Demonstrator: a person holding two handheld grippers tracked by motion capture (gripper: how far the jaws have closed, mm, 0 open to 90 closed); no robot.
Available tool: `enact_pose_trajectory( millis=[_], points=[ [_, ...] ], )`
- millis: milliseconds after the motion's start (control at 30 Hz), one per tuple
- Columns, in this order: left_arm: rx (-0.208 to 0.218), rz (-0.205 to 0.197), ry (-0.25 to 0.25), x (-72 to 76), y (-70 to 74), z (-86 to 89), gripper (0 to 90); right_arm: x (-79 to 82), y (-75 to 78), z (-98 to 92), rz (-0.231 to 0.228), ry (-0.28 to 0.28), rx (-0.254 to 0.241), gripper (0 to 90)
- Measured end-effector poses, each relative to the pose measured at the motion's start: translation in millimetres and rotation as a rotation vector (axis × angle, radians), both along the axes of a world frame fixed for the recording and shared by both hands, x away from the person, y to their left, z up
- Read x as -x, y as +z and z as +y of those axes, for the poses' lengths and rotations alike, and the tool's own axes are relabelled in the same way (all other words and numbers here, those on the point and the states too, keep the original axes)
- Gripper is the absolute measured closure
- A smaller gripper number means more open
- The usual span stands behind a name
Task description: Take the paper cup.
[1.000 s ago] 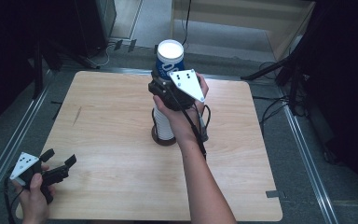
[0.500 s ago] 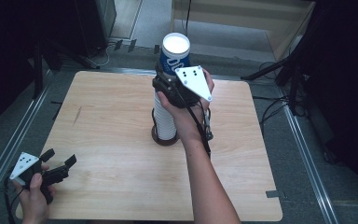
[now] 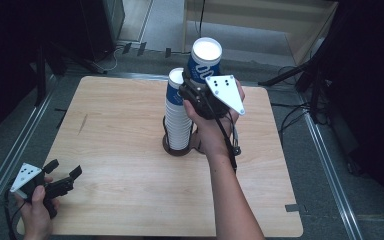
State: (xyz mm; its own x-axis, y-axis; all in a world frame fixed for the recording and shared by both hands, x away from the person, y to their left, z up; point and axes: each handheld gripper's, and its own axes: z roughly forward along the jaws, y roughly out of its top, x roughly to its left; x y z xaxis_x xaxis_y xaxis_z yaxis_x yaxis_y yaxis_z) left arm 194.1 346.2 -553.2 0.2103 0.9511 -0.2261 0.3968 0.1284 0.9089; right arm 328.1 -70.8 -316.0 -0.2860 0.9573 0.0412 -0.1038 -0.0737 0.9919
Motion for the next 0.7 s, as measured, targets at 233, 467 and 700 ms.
enact_pose_trajectory(
  millis=[233,467,700],
  points=[
    [-0.002,0.001,0.001,0.0,0.0,-0.4,8.8,9.0,-5.7,-17.4,-0.008,-0.018,0.008,22.6],
    [-0.002,0.001,0.001,0.1,0.1,-0.4,8.8,18.4,-18.6,-32.4,-0.010,-0.044,0.008,22.6],
    [-0.004,0.002,-0.001,0.1,0.1,-0.4,8.8,25.6,-34.7,-48.5,0.006,-0.062,0.001,22.6]
  ],
)
